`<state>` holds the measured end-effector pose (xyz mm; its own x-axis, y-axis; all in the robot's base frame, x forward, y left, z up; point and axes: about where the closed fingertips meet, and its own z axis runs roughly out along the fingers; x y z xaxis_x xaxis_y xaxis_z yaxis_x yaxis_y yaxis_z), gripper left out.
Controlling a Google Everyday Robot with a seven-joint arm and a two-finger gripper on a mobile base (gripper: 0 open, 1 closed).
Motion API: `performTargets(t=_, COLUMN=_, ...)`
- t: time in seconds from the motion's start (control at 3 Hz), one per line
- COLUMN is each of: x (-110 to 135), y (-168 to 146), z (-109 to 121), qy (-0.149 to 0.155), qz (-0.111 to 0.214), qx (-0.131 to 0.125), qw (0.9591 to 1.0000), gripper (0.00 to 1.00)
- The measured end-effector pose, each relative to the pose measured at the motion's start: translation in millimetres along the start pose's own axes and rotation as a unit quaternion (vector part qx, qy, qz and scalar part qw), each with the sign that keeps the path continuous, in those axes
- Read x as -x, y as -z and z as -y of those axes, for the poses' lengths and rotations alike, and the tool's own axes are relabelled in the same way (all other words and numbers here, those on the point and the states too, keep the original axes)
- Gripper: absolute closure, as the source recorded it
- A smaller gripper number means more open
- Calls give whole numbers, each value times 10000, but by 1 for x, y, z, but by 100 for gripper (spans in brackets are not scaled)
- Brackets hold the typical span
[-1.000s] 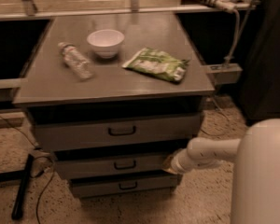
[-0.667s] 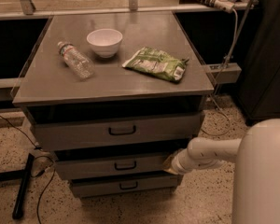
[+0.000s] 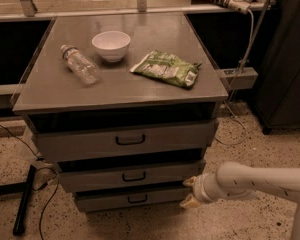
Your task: Close middle drawer
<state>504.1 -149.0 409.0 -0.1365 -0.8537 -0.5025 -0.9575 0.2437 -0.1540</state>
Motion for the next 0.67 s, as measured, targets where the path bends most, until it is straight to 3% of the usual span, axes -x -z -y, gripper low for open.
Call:
performTargets(t=0.33, x=-9, y=5, z=-15, qy=-84, qz=-11, qx=52, qw=10000, gripper=0)
performTargets(t=0.67, x=-9, y=5, z=-15, qy=-84, qz=-10, qx=52, qw=10000, gripper=0)
